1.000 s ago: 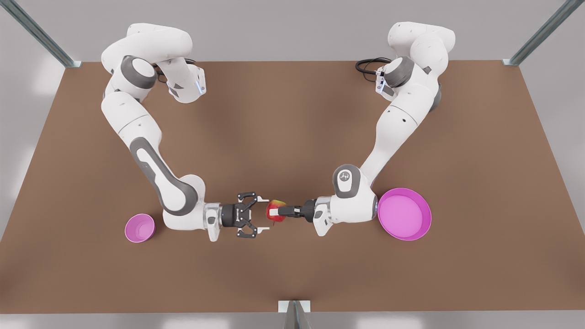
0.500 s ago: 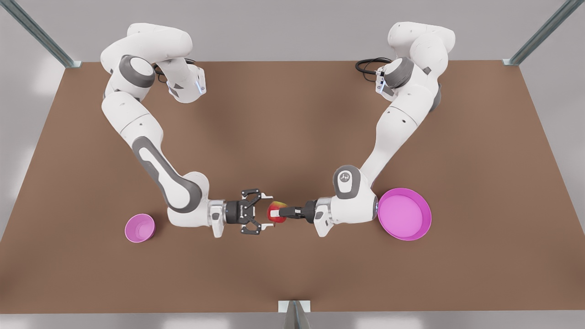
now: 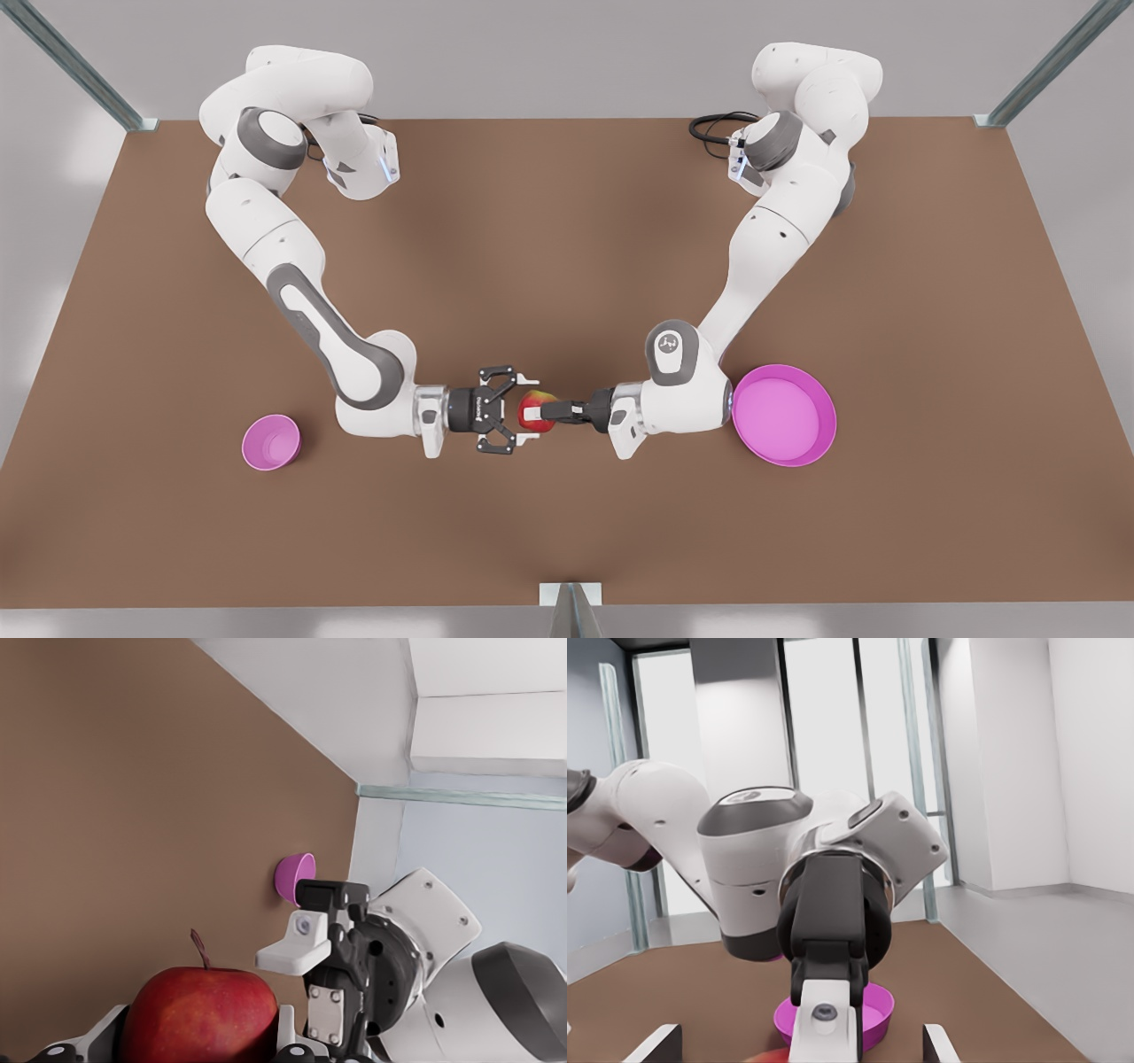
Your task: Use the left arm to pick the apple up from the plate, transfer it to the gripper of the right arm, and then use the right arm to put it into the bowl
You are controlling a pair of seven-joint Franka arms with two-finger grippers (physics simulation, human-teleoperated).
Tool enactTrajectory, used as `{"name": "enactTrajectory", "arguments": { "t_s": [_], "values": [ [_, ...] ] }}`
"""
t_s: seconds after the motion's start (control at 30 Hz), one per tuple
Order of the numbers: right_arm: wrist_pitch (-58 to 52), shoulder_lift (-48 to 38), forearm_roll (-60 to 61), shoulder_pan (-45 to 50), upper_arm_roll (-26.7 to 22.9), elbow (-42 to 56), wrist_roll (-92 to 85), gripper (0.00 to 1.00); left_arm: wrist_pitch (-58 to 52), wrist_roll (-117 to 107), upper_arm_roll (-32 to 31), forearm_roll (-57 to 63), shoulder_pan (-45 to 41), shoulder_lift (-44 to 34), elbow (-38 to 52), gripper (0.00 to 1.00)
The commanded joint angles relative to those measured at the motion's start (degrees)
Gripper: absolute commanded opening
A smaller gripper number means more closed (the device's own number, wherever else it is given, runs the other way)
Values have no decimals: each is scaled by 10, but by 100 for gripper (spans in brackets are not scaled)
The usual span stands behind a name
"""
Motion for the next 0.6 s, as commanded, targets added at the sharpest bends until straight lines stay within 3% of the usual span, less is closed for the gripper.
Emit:
{"name": "enactTrajectory", "arguments": {
  "t_s": [0.0,0.57],
  "values": [
    [7,-1,0,1,0,0,-7,100,-3,24,0,-7,0,-1,1,69],
    [27,14,-3,13,-1,2,-7,100,8,23,-1,-7,-3,-2,0,69]
  ]
}}
